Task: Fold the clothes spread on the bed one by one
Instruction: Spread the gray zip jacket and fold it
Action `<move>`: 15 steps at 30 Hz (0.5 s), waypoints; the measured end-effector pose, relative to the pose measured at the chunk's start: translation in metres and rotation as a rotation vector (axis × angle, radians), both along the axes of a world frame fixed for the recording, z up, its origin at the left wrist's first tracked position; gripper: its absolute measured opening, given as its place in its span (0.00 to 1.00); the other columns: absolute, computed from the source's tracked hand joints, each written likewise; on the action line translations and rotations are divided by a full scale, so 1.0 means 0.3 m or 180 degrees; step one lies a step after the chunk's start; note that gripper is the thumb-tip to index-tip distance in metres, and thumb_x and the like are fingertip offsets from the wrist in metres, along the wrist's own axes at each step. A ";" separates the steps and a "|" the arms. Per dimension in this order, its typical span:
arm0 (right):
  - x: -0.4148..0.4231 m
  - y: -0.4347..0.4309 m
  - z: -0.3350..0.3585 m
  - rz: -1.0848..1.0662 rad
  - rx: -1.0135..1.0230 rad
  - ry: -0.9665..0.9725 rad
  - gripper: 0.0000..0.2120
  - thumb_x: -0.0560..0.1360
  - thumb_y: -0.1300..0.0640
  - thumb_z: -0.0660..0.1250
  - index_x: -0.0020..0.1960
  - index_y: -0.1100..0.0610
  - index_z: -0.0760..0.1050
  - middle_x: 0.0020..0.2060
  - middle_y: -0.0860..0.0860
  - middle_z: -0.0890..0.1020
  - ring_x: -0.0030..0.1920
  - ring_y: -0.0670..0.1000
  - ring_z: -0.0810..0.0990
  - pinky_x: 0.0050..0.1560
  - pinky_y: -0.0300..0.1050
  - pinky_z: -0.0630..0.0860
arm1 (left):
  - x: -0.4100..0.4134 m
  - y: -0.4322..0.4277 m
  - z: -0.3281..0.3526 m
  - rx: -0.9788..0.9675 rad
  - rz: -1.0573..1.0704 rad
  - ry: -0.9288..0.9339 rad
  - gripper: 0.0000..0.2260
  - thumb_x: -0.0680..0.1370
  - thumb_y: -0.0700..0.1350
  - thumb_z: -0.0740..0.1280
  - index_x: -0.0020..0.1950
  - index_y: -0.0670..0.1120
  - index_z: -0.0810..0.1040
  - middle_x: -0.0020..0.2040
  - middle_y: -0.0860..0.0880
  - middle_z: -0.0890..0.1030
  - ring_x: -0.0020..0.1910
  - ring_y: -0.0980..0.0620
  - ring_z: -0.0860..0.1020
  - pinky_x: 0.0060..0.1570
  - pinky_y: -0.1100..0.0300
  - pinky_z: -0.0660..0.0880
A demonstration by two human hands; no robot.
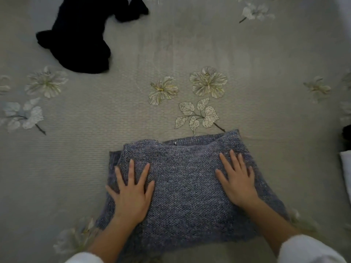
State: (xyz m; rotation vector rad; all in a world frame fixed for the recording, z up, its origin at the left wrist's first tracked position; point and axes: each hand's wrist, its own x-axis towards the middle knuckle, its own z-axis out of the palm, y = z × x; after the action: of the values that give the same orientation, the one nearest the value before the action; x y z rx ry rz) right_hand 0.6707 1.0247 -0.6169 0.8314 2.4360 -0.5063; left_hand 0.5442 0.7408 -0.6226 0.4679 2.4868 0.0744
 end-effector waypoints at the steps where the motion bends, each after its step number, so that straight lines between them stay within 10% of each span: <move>1: -0.014 0.015 -0.014 0.0021 -0.0095 -0.0014 0.31 0.76 0.32 0.38 0.76 0.38 0.38 0.74 0.41 0.32 0.75 0.48 0.32 0.73 0.59 0.38 | -0.002 0.002 -0.009 -0.0031 0.0095 -0.0034 0.25 0.76 0.68 0.38 0.68 0.70 0.28 0.71 0.56 0.23 0.71 0.42 0.24 0.66 0.28 0.41; 9: -0.029 0.149 0.047 -0.0359 0.0178 0.0817 0.24 0.75 0.51 0.64 0.71 0.50 0.65 0.69 0.52 0.68 0.68 0.56 0.64 0.65 0.59 0.61 | -0.032 -0.011 0.032 0.0283 0.0504 -0.0043 0.30 0.75 0.69 0.47 0.71 0.70 0.33 0.74 0.57 0.29 0.76 0.44 0.37 0.70 0.33 0.49; 15: 0.128 0.209 0.050 -0.2687 -0.1119 0.0552 0.38 0.63 0.51 0.80 0.66 0.64 0.68 0.60 0.60 0.77 0.56 0.59 0.78 0.59 0.58 0.75 | -0.016 -0.154 0.050 0.0526 0.2385 -0.0319 0.52 0.61 0.72 0.65 0.78 0.51 0.51 0.73 0.38 0.60 0.70 0.36 0.63 0.68 0.39 0.63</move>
State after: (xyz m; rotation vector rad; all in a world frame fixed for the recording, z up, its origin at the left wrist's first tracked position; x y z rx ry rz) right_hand 0.7090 1.0874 -0.6019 1.6854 1.9389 -1.3038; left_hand 0.5393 0.6944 -0.6076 -0.4147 2.4301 0.5836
